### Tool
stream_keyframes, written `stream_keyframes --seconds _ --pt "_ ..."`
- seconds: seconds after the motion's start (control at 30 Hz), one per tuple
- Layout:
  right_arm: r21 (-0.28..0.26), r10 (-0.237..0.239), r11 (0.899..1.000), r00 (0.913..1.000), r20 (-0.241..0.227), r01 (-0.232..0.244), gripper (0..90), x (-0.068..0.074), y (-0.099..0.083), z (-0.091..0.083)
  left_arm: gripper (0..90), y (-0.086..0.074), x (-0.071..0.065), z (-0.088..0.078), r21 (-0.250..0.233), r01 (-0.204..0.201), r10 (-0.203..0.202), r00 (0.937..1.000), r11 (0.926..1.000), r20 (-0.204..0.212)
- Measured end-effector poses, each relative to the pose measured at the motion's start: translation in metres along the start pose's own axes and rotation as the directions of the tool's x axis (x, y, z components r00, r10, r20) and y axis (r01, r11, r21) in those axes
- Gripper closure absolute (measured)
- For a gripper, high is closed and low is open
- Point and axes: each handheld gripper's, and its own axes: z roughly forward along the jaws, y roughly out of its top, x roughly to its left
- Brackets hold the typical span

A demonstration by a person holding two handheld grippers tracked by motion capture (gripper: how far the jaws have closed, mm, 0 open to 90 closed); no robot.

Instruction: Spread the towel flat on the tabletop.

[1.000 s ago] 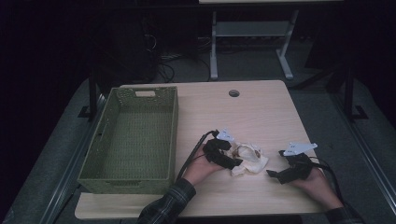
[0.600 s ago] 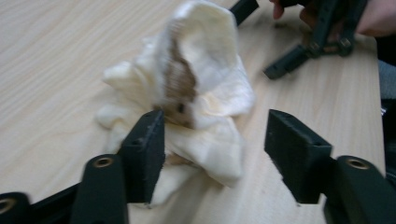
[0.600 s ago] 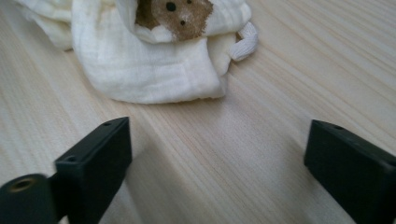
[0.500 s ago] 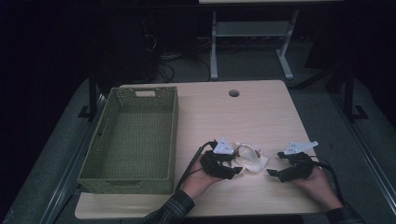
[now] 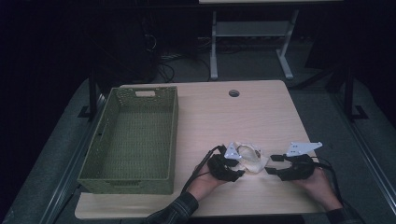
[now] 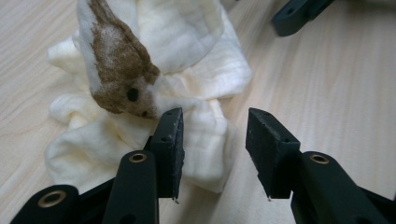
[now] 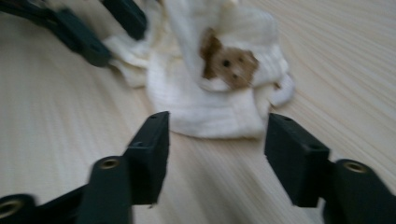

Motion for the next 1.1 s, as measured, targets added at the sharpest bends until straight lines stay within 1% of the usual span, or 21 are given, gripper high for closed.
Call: stream_keyframes --seconds 0.1,0.17,0.2,0.23,0.27,0.37,0.4,0.53,0.57,0.6,0.7,0.8,0.83,0.87,0.97,1.1 --pt "-0.016 -0.015 1.000 0.9988 -0.046 0.014 50.6 0.004 0.004 0.000 60.9 -0.001 0.003 0.003 0.012 0.014 -0.014 0.9999 0.9998 -0.008" --pt "-0.009 -0.023 1.000 0.9978 -0.063 0.022 53.4 0.007 0.006 0.002 64.0 -0.001 0.003 0.003 0.004 0.034 -0.034 0.9994 0.9994 -0.011" --pt "-0.006 -0.024 1.000 0.9973 -0.070 0.024 54.6 0.009 0.006 0.004 66.0 -0.001 0.005 0.003 0.013 0.033 -0.033 0.9994 0.9994 -0.012" --pt "-0.003 -0.030 1.000 0.9961 -0.083 0.030 55.5 0.011 0.008 0.007 67.6 -0.001 0.005 0.004 0.008 0.044 -0.044 0.9990 0.9990 -0.009" --pt "-0.001 -0.032 0.999 0.9957 -0.087 0.032 56.1 0.012 0.009 0.009 68.9 -0.001 0.007 0.003 0.018 0.039 -0.039 0.9992 0.9991 -0.011" --pt "0.008 -0.044 0.999 0.9941 -0.099 0.045 60.1 0.015 0.012 0.017 73.7 -0.001 0.008 0.003 0.022 0.048 -0.048 0.9988 0.9986 -0.009" --pt "0.009 -0.046 0.999 0.9936 -0.103 0.047 61.0 0.015 0.013 0.018 75.0 -0.001 0.009 0.004 0.018 0.058 -0.058 0.9983 0.9981 -0.007" --pt "0.018 -0.055 0.998 0.9910 -0.122 0.058 64.9 0.017 0.018 0.026 79.6 0.000 0.010 0.004 0.019 0.058 -0.058 0.9983 0.9982 -0.004" --pt "0.019 -0.057 0.998 0.9909 -0.122 0.060 65.5 0.018 0.018 0.027 80.4 0.001 0.009 0.004 0.015 0.062 -0.062 0.9981 0.9980 -0.004" --pt "0.021 -0.061 0.998 0.9905 -0.124 0.064 66.3 0.018 0.019 0.029 80.7 0.001 0.010 0.003 0.023 0.053 -0.053 0.9986 0.9983 -0.002" --pt "0.033 -0.075 0.996 0.9905 -0.115 0.080 70.2 0.019 0.021 0.035 81.6 0.001 0.010 0.003 0.014 0.061 -0.061 0.9981 0.9980 0.000" --pt "0.058 -0.095 0.993 0.9900 -0.104 0.102 79.2 0.021 0.023 0.040 82.1 0.001 0.011 0.001 0.006 0.070 -0.070 0.9976 0.9976 0.005" --pt "0.068 -0.099 0.992 0.9900 -0.101 0.106 84.9 0.021 0.023 0.043 82.1 0.001 0.011 0.001 0.002 0.073 -0.073 0.9973 0.9973 0.008" --pt "0.073 -0.099 0.992 0.9900 -0.100 0.107 88.0 0.021 0.023 0.044 82.2 0.001 0.011 0.000 -0.003 0.077 -0.077 0.9970 0.9970 0.012" --pt "0.073 -0.098 0.992 0.9896 -0.105 0.106 89.3 0.020 0.025 0.043 82.2 0.002 0.013 -0.005 -0.014 0.076 -0.075 0.9971 0.9971 0.010" --pt "0.049 -0.092 0.994 0.9914 -0.094 0.097 89.8 0.015 0.027 0.034 82.2 0.001 0.018 -0.014 -0.048 0.104 -0.103 0.9946 0.9935 0.013"
